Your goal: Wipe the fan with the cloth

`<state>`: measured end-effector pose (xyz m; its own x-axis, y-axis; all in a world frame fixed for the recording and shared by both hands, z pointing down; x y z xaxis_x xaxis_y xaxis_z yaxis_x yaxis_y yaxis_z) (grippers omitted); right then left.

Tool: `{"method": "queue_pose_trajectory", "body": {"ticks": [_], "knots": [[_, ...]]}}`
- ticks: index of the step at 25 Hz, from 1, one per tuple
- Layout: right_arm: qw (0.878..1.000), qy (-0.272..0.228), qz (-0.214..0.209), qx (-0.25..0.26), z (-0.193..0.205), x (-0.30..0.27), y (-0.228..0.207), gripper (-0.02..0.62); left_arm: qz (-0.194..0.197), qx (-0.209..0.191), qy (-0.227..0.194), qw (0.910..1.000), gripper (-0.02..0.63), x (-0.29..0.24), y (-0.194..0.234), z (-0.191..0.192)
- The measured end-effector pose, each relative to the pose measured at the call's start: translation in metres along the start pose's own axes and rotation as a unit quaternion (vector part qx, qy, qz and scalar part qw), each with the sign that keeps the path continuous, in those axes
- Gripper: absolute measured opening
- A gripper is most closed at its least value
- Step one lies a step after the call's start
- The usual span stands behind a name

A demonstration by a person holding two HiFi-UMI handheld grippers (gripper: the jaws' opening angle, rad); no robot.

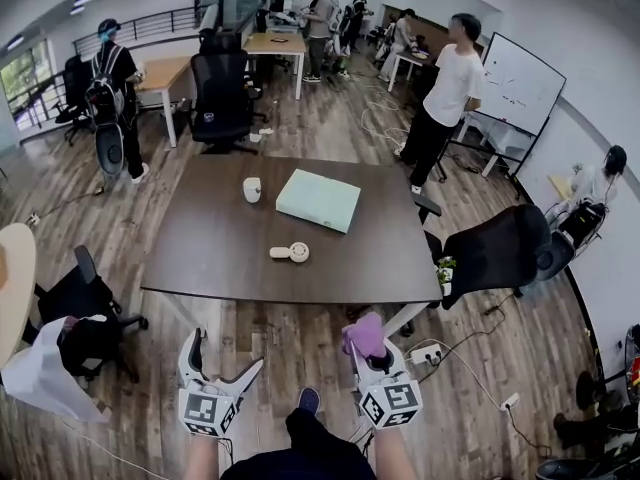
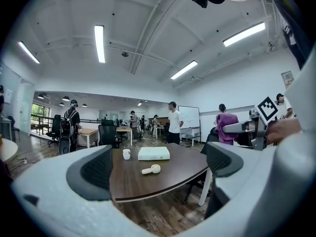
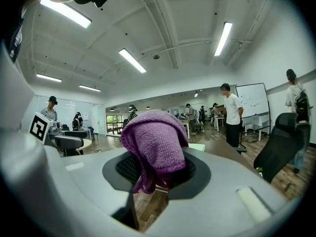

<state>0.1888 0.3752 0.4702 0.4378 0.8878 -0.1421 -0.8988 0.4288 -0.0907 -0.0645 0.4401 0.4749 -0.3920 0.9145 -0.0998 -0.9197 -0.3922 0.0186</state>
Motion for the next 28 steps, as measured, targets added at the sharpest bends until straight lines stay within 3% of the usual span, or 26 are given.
{"method": "queue_pose_trajectory", "body": {"ticks": [16,28], "knots": [[0.998,0.023,-0.054,0.004,-0.028,-0.173,-0.080,0.138,-0.018,-0.019,0.016,0.9995,0.581,-0.171,0.056,-0.027],[0.996,0.031,-0.078,-0.003,-0.036,-0.229,-0.100,0.138,-0.025,-0.019,0.034,0.9989,0.580,-0.213,0.073,-0.031]]}}
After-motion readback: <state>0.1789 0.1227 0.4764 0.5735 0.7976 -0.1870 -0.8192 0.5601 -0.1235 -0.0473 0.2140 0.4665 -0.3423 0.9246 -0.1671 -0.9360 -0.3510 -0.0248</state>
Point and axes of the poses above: the fingertips, and each gripper's own axes: x backward along the fingers, y to its left, z out of its underside, the point moved 1 cm from there along x, backward along the fingers, and after that the axes turned 9 degrees about z, right-handed, at the moved point
